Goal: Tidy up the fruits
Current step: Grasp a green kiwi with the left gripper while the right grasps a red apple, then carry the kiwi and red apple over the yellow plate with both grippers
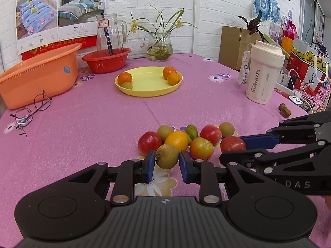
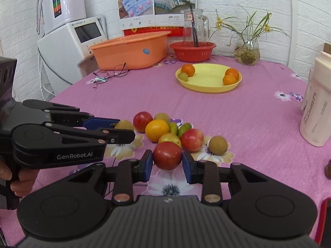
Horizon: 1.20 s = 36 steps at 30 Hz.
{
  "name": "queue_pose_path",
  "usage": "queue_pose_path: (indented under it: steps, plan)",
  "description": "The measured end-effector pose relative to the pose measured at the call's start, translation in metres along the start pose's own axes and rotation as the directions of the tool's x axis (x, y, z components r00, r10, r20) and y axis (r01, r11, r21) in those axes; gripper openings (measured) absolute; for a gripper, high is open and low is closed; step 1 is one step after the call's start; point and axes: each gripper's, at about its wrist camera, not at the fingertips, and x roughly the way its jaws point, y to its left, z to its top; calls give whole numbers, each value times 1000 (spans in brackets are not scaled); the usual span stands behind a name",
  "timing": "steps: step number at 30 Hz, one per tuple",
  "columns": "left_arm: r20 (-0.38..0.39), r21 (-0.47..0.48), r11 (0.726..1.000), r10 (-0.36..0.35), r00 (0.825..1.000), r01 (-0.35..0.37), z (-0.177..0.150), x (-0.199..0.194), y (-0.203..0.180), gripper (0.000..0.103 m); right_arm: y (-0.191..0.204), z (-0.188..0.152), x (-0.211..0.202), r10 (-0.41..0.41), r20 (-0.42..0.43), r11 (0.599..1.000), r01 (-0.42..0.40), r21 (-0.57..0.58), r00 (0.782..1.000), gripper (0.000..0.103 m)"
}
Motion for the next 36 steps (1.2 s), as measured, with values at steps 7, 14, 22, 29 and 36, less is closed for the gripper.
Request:
queue_pose_path:
  steps: [7,14,22,29,36]
  plan:
    - [24,18,1000,16,1000,-16,16,4,2,24,-18,27,-5,-79,74,997,80,-14,994,76]
    - [29,-7,1000,0,1000,0,34,15,6,24,-37,49,5,-111,102,994,111,12,989,76]
    - [29,-9,1000,12,1000,-12,63,36,14,24,-59,76,24,-94,108,991,83,101,990,76]
    - [25,-4,999,52,998,-52,88,65,25,24,-73,95,43,-99,95,987,86,133,991,76]
    - [18,9,997,76,997,-76,108,101,31,24,-86,108,64,-97,86,982,82,169,992,76]
